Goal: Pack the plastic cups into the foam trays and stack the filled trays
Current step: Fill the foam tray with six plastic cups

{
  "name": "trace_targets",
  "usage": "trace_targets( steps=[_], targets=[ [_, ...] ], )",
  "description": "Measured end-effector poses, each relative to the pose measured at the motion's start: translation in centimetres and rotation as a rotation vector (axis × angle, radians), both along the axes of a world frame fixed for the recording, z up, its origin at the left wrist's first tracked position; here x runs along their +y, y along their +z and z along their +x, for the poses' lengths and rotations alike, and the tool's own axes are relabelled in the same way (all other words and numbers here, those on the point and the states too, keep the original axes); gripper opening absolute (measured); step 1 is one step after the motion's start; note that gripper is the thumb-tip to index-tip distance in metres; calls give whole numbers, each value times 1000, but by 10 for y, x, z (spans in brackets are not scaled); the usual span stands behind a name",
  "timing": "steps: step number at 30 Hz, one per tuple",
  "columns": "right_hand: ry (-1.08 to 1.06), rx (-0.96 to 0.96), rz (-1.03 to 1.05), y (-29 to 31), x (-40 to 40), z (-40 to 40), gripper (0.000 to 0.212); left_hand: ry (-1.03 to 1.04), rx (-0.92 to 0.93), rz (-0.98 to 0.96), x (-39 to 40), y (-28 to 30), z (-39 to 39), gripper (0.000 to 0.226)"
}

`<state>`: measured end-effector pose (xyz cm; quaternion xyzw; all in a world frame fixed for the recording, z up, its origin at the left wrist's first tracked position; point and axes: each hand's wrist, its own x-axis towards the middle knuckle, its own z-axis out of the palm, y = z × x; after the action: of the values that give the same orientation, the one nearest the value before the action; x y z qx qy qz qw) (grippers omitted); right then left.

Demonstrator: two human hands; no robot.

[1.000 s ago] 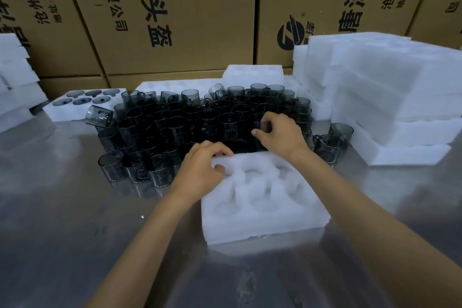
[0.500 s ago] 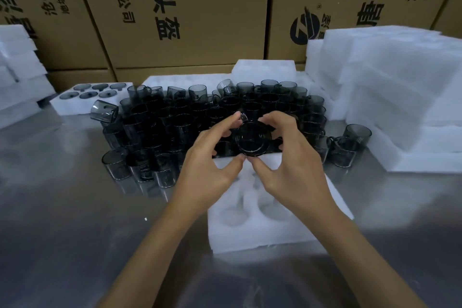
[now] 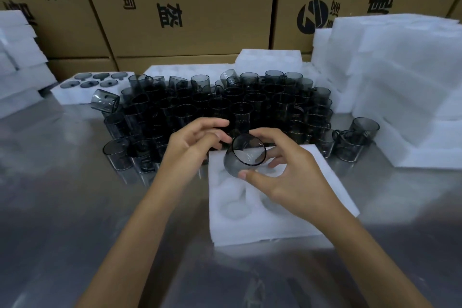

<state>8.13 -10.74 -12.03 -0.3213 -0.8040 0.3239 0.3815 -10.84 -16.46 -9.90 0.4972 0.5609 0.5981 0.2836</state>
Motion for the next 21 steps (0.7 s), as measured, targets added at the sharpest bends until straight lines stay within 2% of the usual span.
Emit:
trace_targets(
  steps=[3, 7, 16, 21],
  targets=[
    [32, -53, -24, 0, -2, -1, 62, -14, -15, -39, 0, 1, -1, 23],
    [45, -20, -91, 1, -4, -4, 62, -28, 16, -83, -2, 4, -3, 19],
    [115, -82, -59, 7, -5, 0, 60, -58, 111, -166, -6, 8, -11, 15],
    [126, -104, -39, 10, -17, -5, 67, -244, 141, -219, -8, 9, -6, 19]
  ],
)
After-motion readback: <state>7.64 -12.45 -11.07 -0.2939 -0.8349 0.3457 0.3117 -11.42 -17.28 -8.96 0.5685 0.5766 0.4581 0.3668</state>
